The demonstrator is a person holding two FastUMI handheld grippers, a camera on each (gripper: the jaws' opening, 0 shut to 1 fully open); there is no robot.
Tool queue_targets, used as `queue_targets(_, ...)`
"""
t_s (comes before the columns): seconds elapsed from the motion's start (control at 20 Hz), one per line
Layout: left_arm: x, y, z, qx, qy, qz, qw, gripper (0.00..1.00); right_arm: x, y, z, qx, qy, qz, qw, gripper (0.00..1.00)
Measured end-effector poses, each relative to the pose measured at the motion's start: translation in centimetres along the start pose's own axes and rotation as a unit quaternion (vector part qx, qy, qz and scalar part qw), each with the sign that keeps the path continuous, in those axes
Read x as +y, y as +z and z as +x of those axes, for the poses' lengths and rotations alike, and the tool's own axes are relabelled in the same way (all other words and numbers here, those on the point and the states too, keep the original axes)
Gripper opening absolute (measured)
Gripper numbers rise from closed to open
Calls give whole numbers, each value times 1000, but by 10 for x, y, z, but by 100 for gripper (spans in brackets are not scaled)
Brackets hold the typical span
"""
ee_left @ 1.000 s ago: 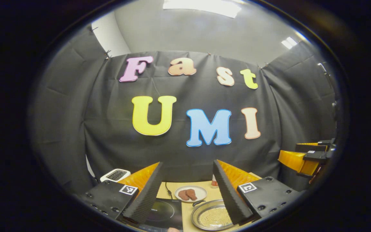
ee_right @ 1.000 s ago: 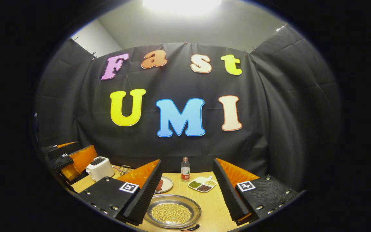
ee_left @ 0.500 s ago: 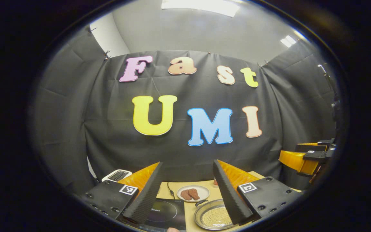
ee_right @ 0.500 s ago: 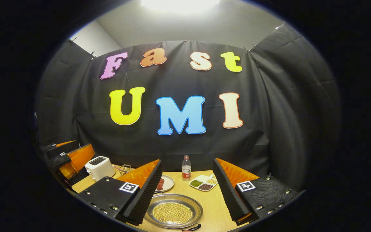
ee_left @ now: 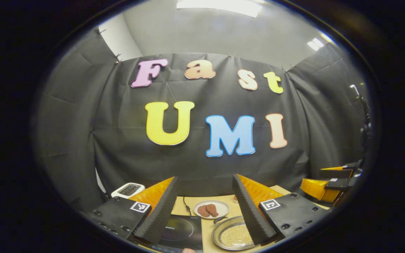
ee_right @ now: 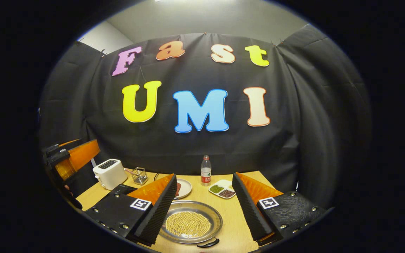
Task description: First push the handle of the pot to place it horizontally, then grasp the pot with both hands and set it on the induction cooktop.
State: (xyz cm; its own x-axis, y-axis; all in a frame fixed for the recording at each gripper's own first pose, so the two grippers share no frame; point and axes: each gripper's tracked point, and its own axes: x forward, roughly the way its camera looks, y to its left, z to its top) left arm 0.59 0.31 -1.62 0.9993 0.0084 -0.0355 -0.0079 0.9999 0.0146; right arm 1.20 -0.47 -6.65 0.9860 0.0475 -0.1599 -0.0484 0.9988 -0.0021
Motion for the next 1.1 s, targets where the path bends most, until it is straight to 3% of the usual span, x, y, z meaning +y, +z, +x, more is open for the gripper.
queue_targets(0.2,-5,0,-2,1,-3,-5,1000,98,-1,-45,2,56,11,6,998,95)
queue_targets(0.3,-8,-3,-3,3,-6,-1,1000,99,-3,-68,1,90,13,13,996,89)
queue_targets(0.35,-10,-6,-3,7,-9,0,1000,97,-6,-83,1,106,10,17,994,75)
queue_targets(0.45,-12,-12,-2,12,-14,1,1000,94,-11,-104,-1,136,0,21,991,60)
queue_targets(0.5,-13,-13,-1,14,-16,2,1000,93,-11,-114,-3,150,-3,23,988,48)
queue_targets(0.55,-15,-15,-2,17,-18,3,1000,93,-8,-128,-3,166,4,24,986,41)
queue_targets(0.65,-17,-18,0,22,-22,5,999,93,-8,-149,-7,200,4,13,980,40)
queue_targets(0.7,-17,-20,1,25,-23,7,999,93,-9,-160,-4,211,6,12,977,2)
queue_targets(0.75,-16,-22,0,27,-23,9,999,93,-8,-166,-7,223,10,11,975,9)
queue_targets(0.8,-14,-22,-1,28,-22,10,999,98,-8,-183,-4,238,8,13,971,0)
queue_targets(1.1,-3,-32,2,39,-11,8,999,100,7,-233,-22,342,39,31,938,4)
